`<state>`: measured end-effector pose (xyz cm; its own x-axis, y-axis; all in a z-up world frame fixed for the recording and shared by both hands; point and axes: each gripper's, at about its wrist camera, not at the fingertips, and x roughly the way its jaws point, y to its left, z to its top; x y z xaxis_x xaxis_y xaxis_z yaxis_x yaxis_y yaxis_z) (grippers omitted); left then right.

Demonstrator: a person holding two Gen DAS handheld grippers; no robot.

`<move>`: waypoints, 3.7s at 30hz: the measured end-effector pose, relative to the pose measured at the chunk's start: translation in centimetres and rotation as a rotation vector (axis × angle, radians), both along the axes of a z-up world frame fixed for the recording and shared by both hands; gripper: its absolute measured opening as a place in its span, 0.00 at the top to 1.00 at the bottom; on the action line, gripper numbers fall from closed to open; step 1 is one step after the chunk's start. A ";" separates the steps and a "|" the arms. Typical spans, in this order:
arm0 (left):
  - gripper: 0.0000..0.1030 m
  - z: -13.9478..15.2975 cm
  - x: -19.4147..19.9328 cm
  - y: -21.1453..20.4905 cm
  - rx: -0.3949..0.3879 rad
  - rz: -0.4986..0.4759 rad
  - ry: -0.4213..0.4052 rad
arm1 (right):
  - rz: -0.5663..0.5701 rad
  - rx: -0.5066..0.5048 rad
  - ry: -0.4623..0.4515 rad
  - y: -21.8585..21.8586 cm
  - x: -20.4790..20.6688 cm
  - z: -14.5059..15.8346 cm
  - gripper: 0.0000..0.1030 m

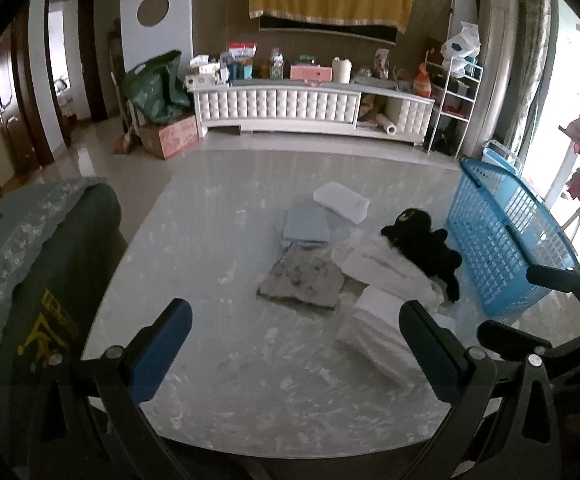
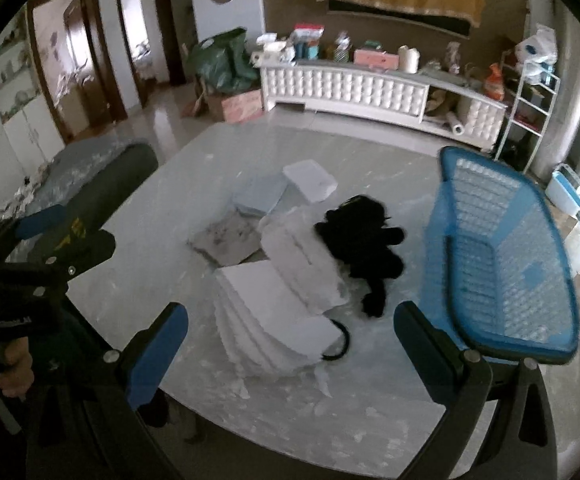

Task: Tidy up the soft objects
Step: 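Reach the right gripper to the white towel stack and grasp it, then lift the white towel with the right gripper and carry it over the blue basket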

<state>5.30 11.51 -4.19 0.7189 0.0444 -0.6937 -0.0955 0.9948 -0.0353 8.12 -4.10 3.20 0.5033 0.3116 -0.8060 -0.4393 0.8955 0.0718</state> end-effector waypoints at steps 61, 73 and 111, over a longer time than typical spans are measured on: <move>0.00 -7.9 5.2 5.3 -0.116 -0.006 0.239 | 0.076 -0.054 0.258 4.1 3.9 -8.1 0.80; 0.00 -7.5 8.5 3.2 0.010 -0.177 0.290 | 0.045 0.104 0.242 1.1 4.9 -3.1 0.80; 0.48 -14.5 15.8 -1.7 0.150 -0.468 0.351 | -0.127 0.142 0.072 -8.4 9.3 4.5 0.80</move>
<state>21.12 9.83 -18.71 0.4152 -0.1061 -0.9035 0.3730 0.9257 0.0627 17.42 -12.46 7.69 0.4886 0.3622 -0.7938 -0.3123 0.9221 0.2285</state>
